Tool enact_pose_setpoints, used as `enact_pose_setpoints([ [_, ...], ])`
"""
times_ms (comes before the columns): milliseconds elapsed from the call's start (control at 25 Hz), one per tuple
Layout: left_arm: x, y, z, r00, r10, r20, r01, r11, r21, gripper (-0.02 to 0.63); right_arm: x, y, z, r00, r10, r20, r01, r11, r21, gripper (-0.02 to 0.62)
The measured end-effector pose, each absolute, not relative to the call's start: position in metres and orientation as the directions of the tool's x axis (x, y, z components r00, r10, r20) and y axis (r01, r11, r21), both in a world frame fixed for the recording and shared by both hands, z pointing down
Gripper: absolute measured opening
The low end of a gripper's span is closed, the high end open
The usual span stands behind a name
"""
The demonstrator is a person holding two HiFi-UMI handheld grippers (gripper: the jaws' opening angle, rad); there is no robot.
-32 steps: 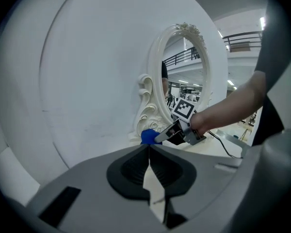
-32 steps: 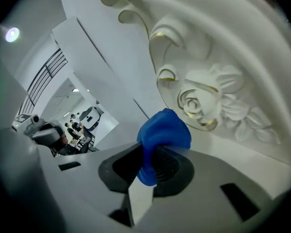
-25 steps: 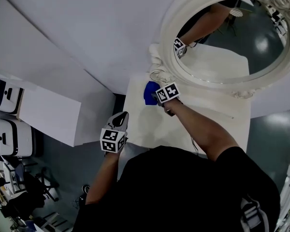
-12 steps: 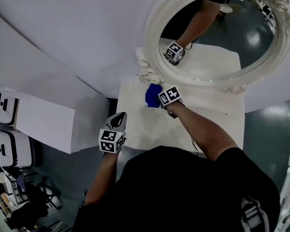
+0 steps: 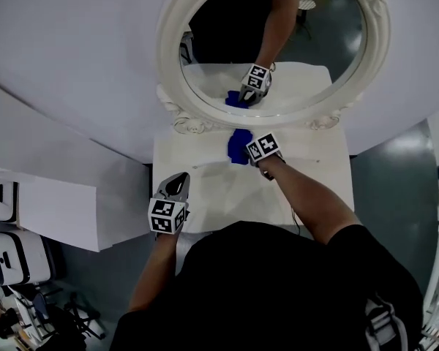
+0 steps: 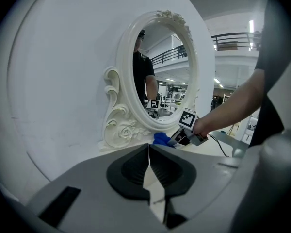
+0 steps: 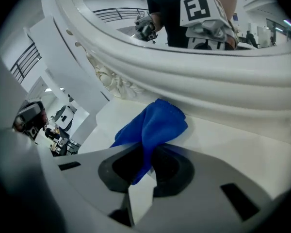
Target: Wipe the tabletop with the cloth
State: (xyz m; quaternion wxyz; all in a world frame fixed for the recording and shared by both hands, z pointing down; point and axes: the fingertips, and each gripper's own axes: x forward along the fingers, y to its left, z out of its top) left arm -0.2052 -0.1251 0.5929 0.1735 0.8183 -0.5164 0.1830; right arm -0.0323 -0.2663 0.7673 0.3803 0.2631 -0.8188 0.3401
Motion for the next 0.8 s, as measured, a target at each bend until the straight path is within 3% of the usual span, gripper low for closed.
enact_pose_setpoints([
  [800, -0.032, -0.167, 0.578, 0.553, -0.71, 0.437, -0.812, -0.576, 0.094, 0.014, 0.253, -0.283, 0.758, -0.373, -0.339, 0.864, -0.879, 0.427, -0.212, 0.041],
])
